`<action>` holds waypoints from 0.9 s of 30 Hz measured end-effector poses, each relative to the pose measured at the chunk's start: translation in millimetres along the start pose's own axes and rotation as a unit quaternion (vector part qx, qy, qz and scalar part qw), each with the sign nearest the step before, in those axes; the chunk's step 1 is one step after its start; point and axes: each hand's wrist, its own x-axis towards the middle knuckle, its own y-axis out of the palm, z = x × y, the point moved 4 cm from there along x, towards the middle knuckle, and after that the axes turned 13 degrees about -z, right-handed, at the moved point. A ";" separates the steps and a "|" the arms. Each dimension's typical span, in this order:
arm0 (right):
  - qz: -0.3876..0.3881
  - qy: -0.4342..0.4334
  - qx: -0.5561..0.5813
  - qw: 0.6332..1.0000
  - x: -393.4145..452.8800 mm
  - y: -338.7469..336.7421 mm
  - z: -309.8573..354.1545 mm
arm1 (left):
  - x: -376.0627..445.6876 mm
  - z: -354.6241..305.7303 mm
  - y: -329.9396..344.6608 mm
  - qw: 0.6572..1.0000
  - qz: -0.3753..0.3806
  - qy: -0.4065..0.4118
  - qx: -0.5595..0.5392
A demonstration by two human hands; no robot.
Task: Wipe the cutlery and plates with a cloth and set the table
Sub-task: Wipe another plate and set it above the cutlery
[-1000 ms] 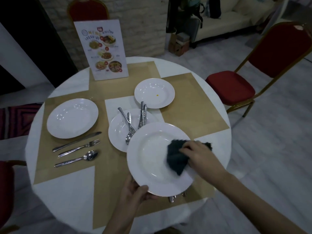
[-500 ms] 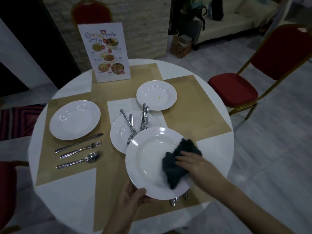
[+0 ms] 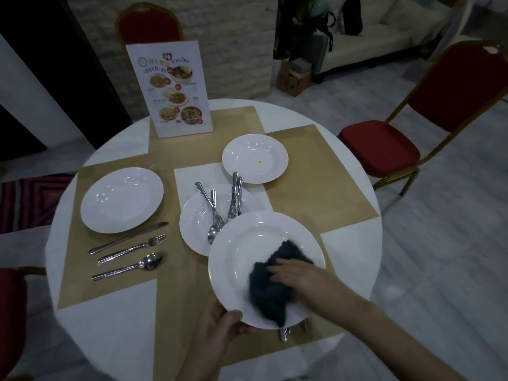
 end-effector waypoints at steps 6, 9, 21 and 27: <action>0.011 0.211 -0.075 0.974 -10.4 10.9 -44.4 | -12.6 -0.8 25.9 0.992 0.060 0.044 0.098; -0.149 0.312 0.129 0.929 15.7 9.3 -3.3 | -12.9 12.1 52.8 0.982 0.088 0.057 0.160; 0.096 0.062 0.035 0.993 -35.8 15.0 -45.8 | 1.3 2.3 0.3 0.999 0.009 -0.035 0.038; -0.003 0.315 -0.109 0.943 -13.9 11.4 -55.1 | -16.3 7.1 34.1 0.987 0.075 -0.022 0.139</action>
